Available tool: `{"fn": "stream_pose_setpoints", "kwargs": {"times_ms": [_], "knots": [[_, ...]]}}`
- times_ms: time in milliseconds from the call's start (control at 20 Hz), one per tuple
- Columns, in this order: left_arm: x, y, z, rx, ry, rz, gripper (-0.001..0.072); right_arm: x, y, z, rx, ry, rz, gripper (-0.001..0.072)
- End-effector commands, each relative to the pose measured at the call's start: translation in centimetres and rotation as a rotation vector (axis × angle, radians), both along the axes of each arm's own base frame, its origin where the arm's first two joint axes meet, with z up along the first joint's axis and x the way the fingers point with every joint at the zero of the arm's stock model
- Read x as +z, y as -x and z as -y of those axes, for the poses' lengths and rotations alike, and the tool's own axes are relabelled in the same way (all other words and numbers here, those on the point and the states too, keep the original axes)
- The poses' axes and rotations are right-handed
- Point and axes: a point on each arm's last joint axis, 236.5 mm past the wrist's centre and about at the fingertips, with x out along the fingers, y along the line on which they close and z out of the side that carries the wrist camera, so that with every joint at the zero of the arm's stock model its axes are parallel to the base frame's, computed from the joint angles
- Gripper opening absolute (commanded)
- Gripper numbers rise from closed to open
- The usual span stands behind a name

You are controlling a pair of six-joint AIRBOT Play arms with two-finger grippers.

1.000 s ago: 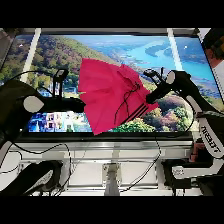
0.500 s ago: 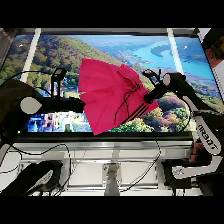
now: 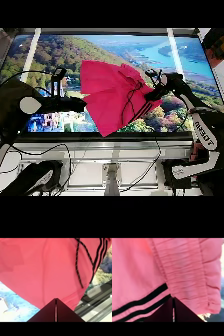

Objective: Fold the clothes and pants, and hang the long-sleeved shirts on hangers.

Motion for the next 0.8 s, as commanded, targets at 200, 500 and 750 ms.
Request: {"fn": "stream_pose_setpoints", "kwargs": {"times_ms": [200, 500, 750], "knots": [[0.1, 0.0, 0.1, 0.001, 0.010, -0.002, 0.0010, 5.6, -4.9, -0.2, -0.255, -0.131, 0.133, 0.0011], [0.1, 0.0, 0.1, 0.001, 0.010, -0.002, 0.0010, 4.7, -1.3, 0.9, -0.161, -0.113, -0.033, 0.0447], [0.1, 0.0, 0.1, 0.001, 0.010, -0.002, 0.0010, 1.7, 0.0, -2.3, 0.137, -0.020, -0.061, 0.0446]]}}
